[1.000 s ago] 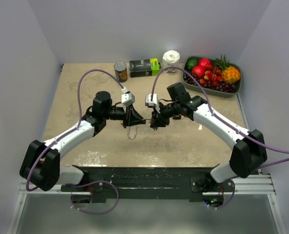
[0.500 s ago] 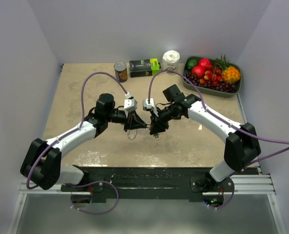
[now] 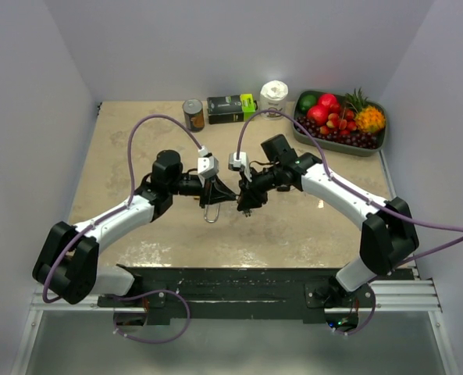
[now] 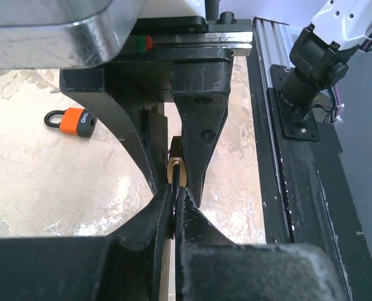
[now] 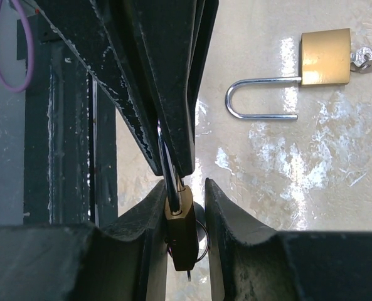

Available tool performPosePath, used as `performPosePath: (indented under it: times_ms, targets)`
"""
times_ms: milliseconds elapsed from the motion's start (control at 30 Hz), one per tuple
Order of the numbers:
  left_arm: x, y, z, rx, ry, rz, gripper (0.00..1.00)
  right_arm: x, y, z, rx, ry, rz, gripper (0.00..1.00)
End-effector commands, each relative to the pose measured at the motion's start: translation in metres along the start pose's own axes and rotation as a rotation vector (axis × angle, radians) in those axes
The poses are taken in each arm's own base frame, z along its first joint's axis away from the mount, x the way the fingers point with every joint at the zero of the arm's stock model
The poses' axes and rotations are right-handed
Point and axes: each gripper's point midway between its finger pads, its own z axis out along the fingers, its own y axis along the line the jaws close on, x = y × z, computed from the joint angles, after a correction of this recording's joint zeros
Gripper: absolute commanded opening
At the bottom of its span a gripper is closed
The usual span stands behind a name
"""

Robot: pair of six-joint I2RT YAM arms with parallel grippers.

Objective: Lock with the key
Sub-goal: Lock the lock.

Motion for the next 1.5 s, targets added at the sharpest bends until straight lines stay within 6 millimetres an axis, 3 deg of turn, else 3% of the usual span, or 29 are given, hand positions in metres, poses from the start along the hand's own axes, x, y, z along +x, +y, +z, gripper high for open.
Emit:
performPosePath:
  times_ms: [0,133,233,333,367,400,433,567,667,800,967,1400,1467]
  targets:
    - [0.018,-0.044,0.025,0.175,0.016,0.009,0.00,-0.124,0.032,-0.012,-0.080,-0.347,-0.425,0.00]
    - [0.022,-0.045,0.025,0.172,0.029,-0.012,0.00,-0.126,0.034,-0.015,-0.080,-0.345,-0.443,0.00]
    - [0.014,-0.038,0.018,0.141,0.017,-0.007,0.00,-0.111,0.037,-0.014,-0.086,-0.301,-0.437,0.00]
    - [0.002,-0.013,-0.004,0.056,-0.015,-0.059,0.00,-0.098,0.033,-0.019,-0.051,-0.272,-0.411,0.00]
    - [-0.002,-0.008,-0.009,0.042,-0.025,-0.066,0.00,-0.095,0.032,-0.020,-0.039,-0.265,-0.398,0.05]
    - [-0.006,-0.004,-0.015,0.026,-0.033,-0.081,0.00,-0.093,0.029,-0.025,-0.015,-0.264,-0.387,0.19]
    - [-0.011,0.007,-0.026,-0.014,-0.046,-0.081,0.00,-0.086,0.025,-0.026,0.006,-0.250,-0.353,0.25]
    - [-0.023,0.018,-0.043,-0.061,-0.061,-0.070,0.00,-0.066,0.008,-0.037,0.107,-0.200,-0.277,0.54]
    - [-0.026,0.022,-0.050,-0.084,-0.071,-0.084,0.00,-0.054,0.003,-0.048,0.162,-0.174,-0.249,0.65]
    - [-0.035,0.019,-0.052,-0.086,-0.106,-0.095,0.00,-0.045,0.001,-0.056,0.194,-0.160,-0.210,0.66]
    - [-0.041,0.014,-0.053,-0.066,-0.118,-0.084,0.00,-0.044,-0.005,-0.051,0.196,-0.161,-0.154,0.65]
    - [-0.044,0.006,-0.056,-0.056,-0.111,-0.043,0.00,-0.063,-0.013,-0.043,0.154,-0.206,-0.173,0.36]
    - [-0.044,0.006,-0.056,-0.058,-0.110,-0.040,0.00,-0.063,-0.012,-0.042,0.146,-0.206,-0.171,0.36]
